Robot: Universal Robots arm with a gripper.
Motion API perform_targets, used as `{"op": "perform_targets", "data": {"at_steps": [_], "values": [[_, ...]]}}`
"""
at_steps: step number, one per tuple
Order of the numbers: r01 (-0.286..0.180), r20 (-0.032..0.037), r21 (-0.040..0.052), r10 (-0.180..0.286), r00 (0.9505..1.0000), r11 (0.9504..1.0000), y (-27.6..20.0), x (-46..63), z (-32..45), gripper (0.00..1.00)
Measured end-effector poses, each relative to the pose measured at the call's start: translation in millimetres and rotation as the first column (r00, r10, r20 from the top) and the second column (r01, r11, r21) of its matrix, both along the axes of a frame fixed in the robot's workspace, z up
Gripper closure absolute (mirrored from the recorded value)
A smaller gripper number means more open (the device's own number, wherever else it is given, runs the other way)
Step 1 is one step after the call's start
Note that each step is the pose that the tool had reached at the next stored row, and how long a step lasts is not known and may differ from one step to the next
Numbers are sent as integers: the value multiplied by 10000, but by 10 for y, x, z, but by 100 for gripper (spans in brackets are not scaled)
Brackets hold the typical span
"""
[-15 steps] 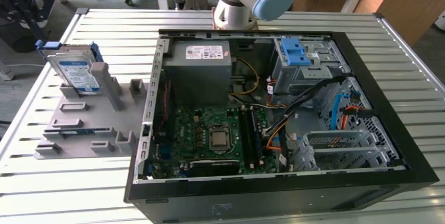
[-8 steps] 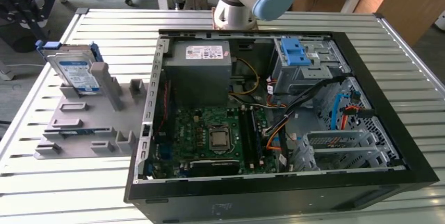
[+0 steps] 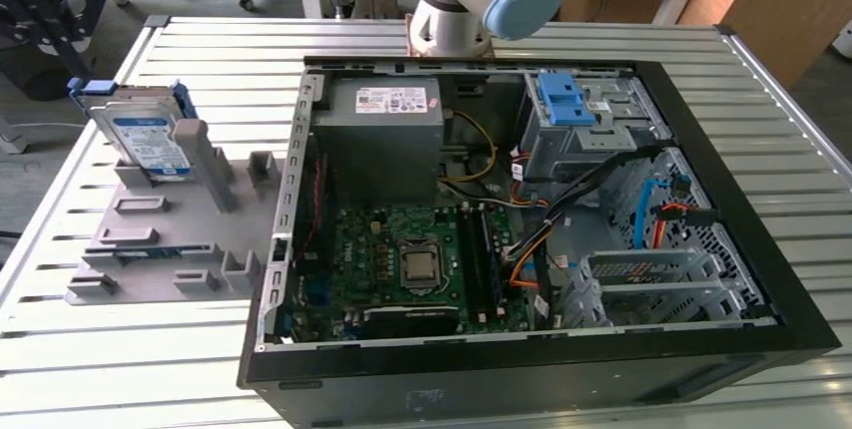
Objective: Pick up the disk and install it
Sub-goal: 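Pick up the disk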
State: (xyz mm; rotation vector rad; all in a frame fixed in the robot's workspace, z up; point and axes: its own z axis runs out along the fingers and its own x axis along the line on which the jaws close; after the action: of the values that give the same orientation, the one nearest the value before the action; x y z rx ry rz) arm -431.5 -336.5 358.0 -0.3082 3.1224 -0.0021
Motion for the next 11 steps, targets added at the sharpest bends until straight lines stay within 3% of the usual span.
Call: {"op": "perform_targets", "data": {"at_steps": [11], "values": [[-418, 0, 0, 418, 9991, 9991, 0, 0, 0, 89]]}}
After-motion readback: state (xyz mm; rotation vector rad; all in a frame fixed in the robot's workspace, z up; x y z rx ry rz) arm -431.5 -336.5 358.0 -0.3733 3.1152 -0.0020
